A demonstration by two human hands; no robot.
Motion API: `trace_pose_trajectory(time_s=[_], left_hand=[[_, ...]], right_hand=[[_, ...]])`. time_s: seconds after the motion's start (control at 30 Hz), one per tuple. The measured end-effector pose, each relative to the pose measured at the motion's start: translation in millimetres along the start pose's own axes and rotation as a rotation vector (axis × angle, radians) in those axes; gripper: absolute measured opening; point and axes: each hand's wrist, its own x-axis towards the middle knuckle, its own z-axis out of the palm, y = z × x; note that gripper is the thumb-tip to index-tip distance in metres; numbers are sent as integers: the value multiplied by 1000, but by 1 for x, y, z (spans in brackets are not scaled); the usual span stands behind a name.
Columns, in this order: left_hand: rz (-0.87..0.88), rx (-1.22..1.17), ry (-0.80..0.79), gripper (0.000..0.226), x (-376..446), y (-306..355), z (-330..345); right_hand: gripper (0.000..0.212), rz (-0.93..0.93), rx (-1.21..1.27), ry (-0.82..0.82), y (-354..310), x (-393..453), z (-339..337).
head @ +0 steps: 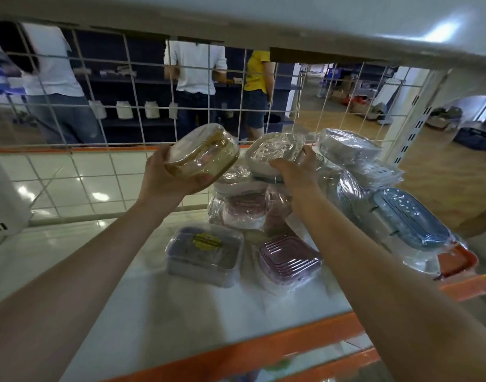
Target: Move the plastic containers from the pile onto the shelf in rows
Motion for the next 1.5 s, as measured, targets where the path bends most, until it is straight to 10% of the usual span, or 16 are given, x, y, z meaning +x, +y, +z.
trace_pose_trajectory(time_s=[0.17,0.73,0.97,1.07,1.5], left_hand=[[-33,-2,21,104,-17,-7,-8],[-26,4,211,109,-70,-28,-94],[-107,77,191,111,-107,-49,-178],[-116,127,210,78,-131,-58,-221],[-218,397,343,98,-230,-95,-420]], right_hand=[[78,36,112,24,12,-20,3],[63,38,227,-236,23,-104,47],[53,111,186,-315,33,-162,110],[54,183,213,-330,40,-197,141],[57,-1,-88,-470,48,-349,271]])
